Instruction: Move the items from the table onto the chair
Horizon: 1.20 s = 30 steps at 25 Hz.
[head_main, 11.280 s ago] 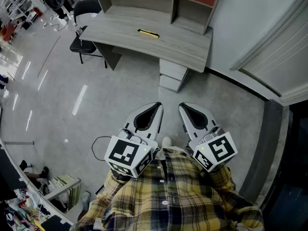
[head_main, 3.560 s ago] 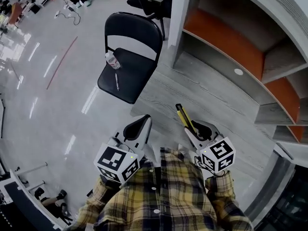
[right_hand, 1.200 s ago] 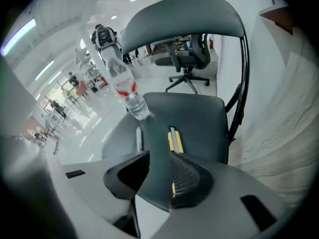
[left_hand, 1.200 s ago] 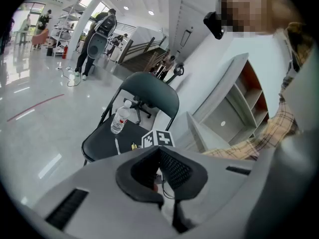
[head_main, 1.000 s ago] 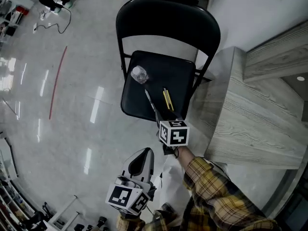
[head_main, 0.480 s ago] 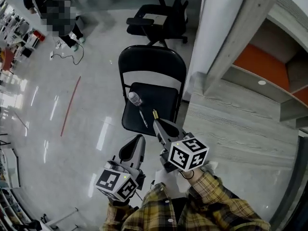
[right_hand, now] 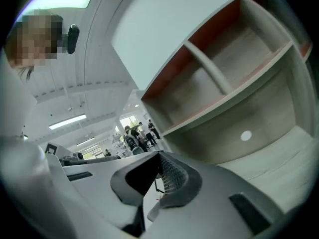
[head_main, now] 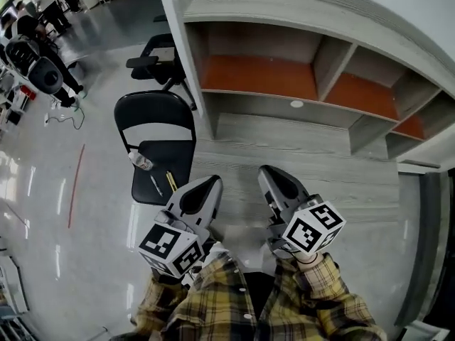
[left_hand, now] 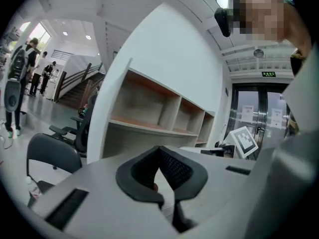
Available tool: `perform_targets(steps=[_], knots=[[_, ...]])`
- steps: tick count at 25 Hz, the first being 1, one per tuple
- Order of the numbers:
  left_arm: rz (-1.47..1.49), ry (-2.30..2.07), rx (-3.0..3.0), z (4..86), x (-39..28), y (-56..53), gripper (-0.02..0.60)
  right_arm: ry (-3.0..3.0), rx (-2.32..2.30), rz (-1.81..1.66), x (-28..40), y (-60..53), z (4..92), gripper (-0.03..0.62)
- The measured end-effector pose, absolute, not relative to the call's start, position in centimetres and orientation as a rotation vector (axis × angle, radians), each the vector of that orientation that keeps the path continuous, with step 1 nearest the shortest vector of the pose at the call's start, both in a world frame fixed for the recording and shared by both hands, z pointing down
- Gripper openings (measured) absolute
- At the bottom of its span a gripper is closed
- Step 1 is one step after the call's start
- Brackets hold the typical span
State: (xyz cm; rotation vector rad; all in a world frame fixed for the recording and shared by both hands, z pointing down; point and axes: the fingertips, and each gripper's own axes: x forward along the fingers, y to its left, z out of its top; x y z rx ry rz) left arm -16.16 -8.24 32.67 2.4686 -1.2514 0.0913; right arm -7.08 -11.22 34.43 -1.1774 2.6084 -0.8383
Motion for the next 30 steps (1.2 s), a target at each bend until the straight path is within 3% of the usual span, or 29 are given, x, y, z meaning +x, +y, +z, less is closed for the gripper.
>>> perform_targets(steps=[7,13,21,30], knots=[[0.059,-1.09,2.557,31.7,1.7,-9.2,0.005,2.574,-1.458,-0.696,13.8,-9.5,34.4,0.018],[0.148,-0.929,2.651,30.7,10.9,-9.4,0.005,2.55,-1.69,-0.619,24.0,-7.4,35.5,0.017],[0.34,-0.815,2.708,33.4,15.5,-10.1,0.005,2.431,-1.822,-0.609,27.5,-5.9,35.3,0.018],[0.362,-0.775,2.733,33.9,16.0,-10.3,0.005,2.464,-1.836,-0.6,25.5,-6.4,35.8,0.017]])
